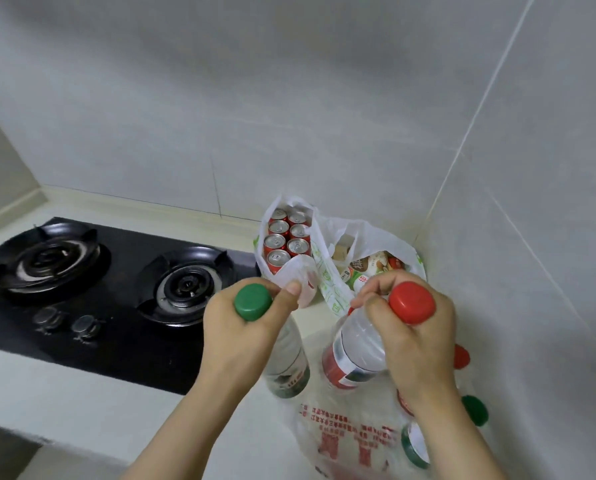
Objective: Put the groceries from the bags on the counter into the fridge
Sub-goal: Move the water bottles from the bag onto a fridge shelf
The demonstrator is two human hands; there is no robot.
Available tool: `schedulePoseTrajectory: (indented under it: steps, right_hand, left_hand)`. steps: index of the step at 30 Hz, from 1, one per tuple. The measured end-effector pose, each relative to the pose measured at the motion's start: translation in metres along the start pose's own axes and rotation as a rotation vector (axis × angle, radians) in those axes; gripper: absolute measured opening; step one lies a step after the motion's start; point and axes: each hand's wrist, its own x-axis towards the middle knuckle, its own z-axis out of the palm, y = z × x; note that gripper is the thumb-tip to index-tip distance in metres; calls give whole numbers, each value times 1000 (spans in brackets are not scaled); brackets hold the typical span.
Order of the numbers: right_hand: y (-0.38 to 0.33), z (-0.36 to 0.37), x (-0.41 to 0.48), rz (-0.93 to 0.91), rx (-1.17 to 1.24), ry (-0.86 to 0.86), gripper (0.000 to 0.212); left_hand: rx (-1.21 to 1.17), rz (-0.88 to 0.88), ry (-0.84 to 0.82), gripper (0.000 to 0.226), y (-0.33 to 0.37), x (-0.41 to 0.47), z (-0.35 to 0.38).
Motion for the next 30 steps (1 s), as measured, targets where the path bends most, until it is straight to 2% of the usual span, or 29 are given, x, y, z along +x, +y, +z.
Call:
schedulePoseTrajectory:
  steps: [5,10,13,17,26,30]
  right_hand:
    - [-43,40,16,-78,72,-110,8]
    - [-86,99,24,-130,156,-229,8]
    - [-108,140,20,-168,212,-293,8]
    - [-133,196,8,-192,277,-369,9]
    - [-190,301,-18,-270,400,-605,9]
    - [-208,342,-28,-303,471,-728,9]
  left_hand:
    - [19,104,105,41,25,6,-51]
    - [74,172,140,30,43,13,-118]
    - [135,223,188,34,50,14,-161]
    - [223,269,285,40,55,12,-222]
    - [324,329,507,37,73,-4,-333]
    - [380,313,657,42,77,-16,-371]
